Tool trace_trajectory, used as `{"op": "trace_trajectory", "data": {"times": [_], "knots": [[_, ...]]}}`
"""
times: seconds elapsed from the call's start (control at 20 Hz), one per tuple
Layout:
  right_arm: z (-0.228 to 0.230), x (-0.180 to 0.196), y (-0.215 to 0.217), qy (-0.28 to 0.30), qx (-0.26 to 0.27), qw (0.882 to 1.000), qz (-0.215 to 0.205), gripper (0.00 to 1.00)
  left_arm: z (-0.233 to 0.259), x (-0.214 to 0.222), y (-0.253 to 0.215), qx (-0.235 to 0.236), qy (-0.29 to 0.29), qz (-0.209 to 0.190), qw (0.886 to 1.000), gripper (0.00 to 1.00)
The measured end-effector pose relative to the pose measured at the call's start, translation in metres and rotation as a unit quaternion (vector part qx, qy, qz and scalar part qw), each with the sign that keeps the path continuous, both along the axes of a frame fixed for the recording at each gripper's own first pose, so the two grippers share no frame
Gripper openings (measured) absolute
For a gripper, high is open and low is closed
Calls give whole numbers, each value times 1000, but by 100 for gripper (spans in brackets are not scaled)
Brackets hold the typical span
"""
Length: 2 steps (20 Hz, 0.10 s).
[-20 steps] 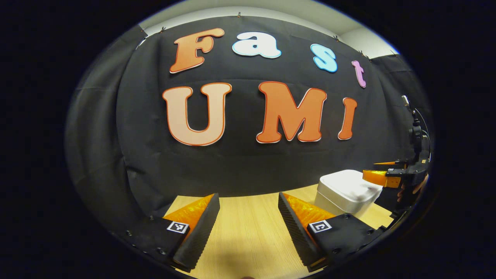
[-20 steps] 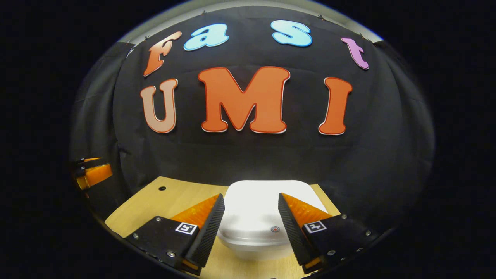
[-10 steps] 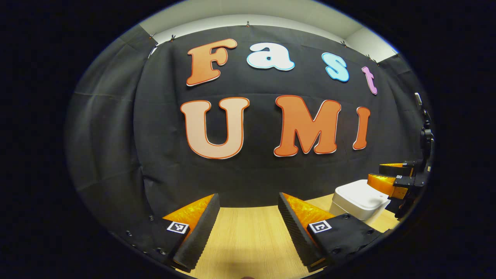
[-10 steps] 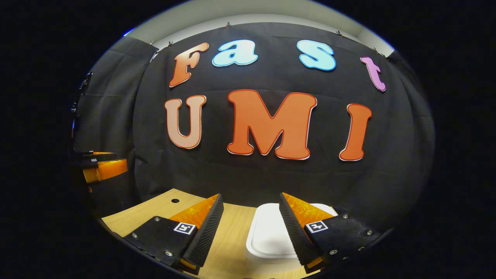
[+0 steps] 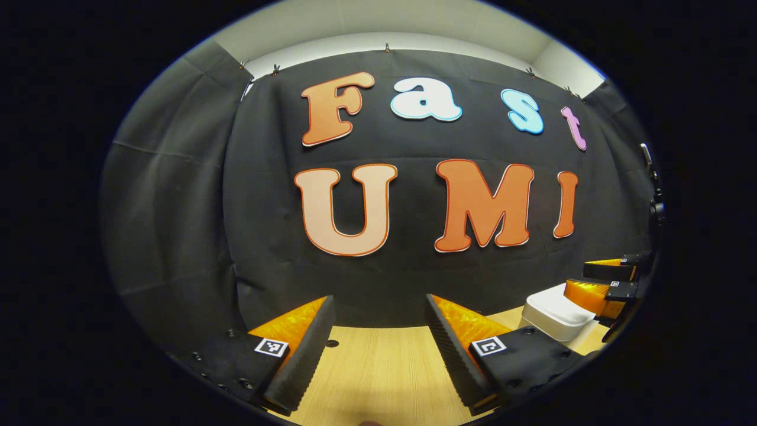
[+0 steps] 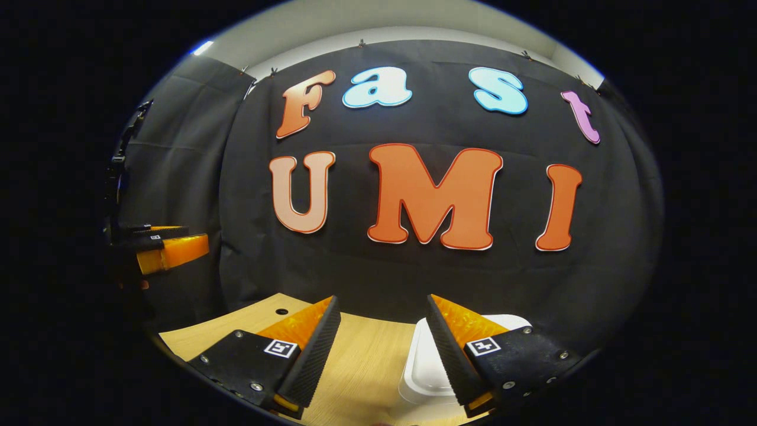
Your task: Press the lid of the desktop garbage bin to open it, pick up the crumpled paper on the desktop and throw it into the bin, then pick up the pop can on the desktop and drop it into the bin, and finally close the garbage bin lid.
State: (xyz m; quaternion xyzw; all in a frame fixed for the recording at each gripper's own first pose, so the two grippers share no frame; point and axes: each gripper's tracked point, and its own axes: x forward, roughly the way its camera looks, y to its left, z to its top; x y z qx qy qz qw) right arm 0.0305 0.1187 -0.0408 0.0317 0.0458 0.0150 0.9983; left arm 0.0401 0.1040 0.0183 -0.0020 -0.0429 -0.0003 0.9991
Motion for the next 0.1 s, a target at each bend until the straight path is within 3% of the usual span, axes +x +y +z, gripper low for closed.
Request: {"op": "trace_trajectory", "data": {"times": [0.1], "knots": [[-1,1,3,0,-2,1000,2,88,2,0,-2,1,-4,-1,1000,97]]}}
